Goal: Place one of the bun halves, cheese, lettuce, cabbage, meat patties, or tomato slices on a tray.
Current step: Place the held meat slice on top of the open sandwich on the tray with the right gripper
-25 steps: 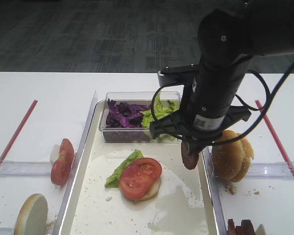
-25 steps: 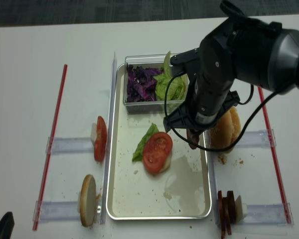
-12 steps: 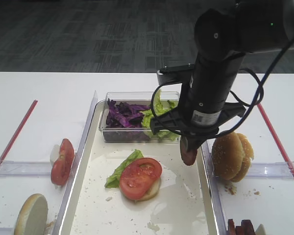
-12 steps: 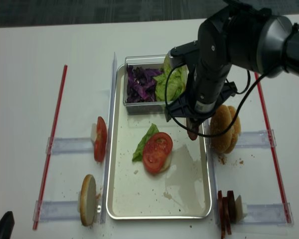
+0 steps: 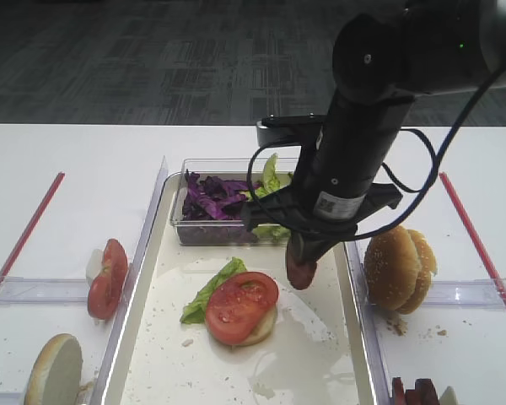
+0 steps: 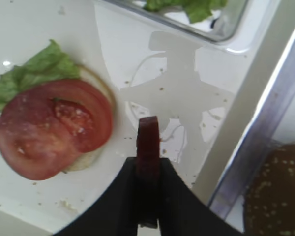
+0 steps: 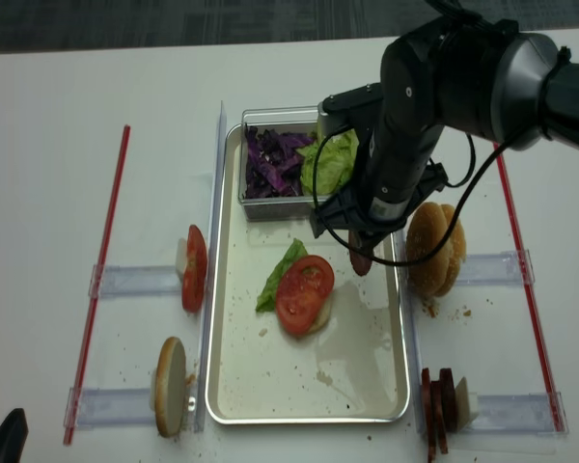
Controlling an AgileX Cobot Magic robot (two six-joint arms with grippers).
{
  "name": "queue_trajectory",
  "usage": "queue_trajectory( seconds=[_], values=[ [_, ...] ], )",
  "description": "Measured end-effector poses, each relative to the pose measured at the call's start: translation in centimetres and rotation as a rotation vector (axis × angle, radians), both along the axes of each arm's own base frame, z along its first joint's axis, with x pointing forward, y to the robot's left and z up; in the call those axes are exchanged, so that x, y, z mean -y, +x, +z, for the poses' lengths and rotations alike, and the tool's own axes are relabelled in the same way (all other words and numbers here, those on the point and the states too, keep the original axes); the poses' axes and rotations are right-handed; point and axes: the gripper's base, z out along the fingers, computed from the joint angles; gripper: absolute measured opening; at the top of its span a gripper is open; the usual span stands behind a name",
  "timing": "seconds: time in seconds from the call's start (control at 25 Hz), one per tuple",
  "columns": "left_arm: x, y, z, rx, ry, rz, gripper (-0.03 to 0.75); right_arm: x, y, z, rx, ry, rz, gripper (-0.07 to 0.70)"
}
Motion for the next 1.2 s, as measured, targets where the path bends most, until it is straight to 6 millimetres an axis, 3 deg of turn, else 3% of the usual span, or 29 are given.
queue_trajectory(
  seconds=[0.56, 0.84, 0.96, 1.2],
  values=[
    [0.0, 0.0, 0.0, 0.000, 0.000, 0.000, 0.618, -3.1, -0.6, 1.4, -0.039, 0.380, 0.077, 0.115],
    [0.0, 0.0, 0.0, 0.000, 0.000, 0.000, 0.618, -3.4, -0.7, 1.6, -0.043, 0.412, 0.089, 0.115],
    [0.0, 0.0, 0.0, 0.000, 0.000, 0.000, 0.618, -3.5, -0.6, 1.2, -0.061, 0.409, 0.092, 0.115],
    [0.0, 0.0, 0.0, 0.000, 0.000, 0.000, 0.618, -3.8, -0.2, -1.8, -0.139, 0.373, 0.083, 0.115]
  ],
)
